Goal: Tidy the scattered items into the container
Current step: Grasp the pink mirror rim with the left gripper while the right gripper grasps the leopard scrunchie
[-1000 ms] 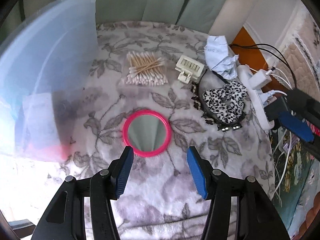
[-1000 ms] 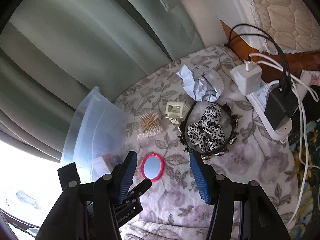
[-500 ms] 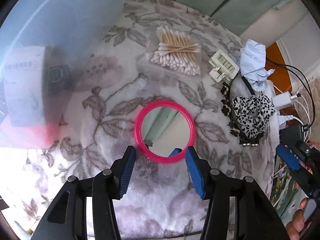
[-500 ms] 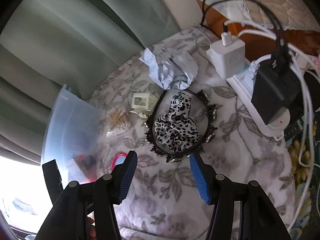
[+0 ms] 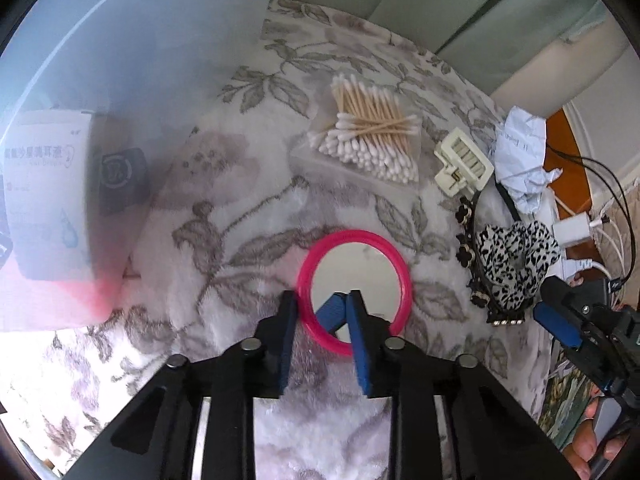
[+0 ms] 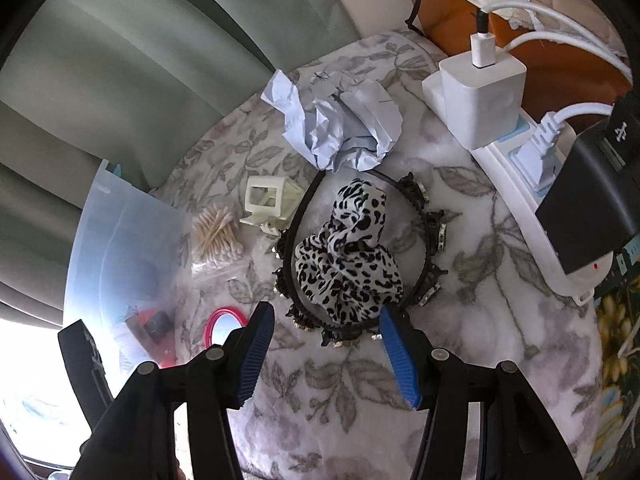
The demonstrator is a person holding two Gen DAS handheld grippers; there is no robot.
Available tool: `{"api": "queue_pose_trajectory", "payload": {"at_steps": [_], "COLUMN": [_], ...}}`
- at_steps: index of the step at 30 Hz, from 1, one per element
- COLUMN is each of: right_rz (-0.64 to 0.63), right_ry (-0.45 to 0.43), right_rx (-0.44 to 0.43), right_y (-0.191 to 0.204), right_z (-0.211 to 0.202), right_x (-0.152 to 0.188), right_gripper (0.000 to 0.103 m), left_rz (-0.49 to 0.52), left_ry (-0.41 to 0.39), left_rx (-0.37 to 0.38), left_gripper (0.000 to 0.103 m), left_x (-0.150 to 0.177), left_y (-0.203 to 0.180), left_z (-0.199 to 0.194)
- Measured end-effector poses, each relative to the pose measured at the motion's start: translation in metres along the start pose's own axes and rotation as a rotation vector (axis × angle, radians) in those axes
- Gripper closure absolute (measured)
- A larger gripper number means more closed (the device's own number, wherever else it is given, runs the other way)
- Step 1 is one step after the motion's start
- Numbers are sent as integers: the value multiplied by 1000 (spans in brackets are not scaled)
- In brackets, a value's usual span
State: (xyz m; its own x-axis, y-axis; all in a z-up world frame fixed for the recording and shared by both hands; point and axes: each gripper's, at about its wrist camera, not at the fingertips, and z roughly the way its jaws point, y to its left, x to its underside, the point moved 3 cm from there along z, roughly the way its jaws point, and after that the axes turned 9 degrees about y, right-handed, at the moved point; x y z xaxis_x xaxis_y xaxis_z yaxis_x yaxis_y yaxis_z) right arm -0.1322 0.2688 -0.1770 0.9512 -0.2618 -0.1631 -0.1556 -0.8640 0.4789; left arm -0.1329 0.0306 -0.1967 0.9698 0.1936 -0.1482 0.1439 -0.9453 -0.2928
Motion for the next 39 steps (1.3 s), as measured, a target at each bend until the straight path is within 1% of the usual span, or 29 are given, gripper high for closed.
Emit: {"api": "queue_pose_trajectory", "payload": {"at_steps": [2,5,9,13,17,19,21,25,31,36,37,39], "right_rz": [7,17,27,27,55,58,60,59,61,52,53,57], "right_ry": [-2,-4,-6,-4,-25,-26,-27,-28,-34,-56,-57,-52], "right_rx": [5,11,11,9,18,19,18,20,27,39,40,37], "right_y": [-2,-6,-10,-11,-2,-4,-6,-8,-12,-13,-13,-14], "right_z": [0,0,-1,-2,7,5,3,-2,-5,-3,-2,2], "right_x": [-2,-5,-7,-7,2,2,1,1,-2,-11,-13,-16], "right_gripper": [44,44,44,44,44,44,44,44,44,45,47,55], "left_rz": [-9,-16,26,52,73,88,90,78,110,130,133,135], "left_ry": [-8,0,-11,0,-7,-2,6,16,14,10,11,13], "left_rx": [16,79,112,135,181,202,217,276,260,202,196,191], "left_gripper": [89,93,94,94,94,94,94,94,94,94,94,94], "left_x": [-1,-1,3,5,1,0,0,-3,-6,-8,-8,-8], "left_y": [1,-2,-20,-30,-42,-47,-55,-61,-73,-75,-74,-74], "left_z": [-4,-10,-16,-15,-17,-17,-11,-6,-6,-7,-7,-7]}}
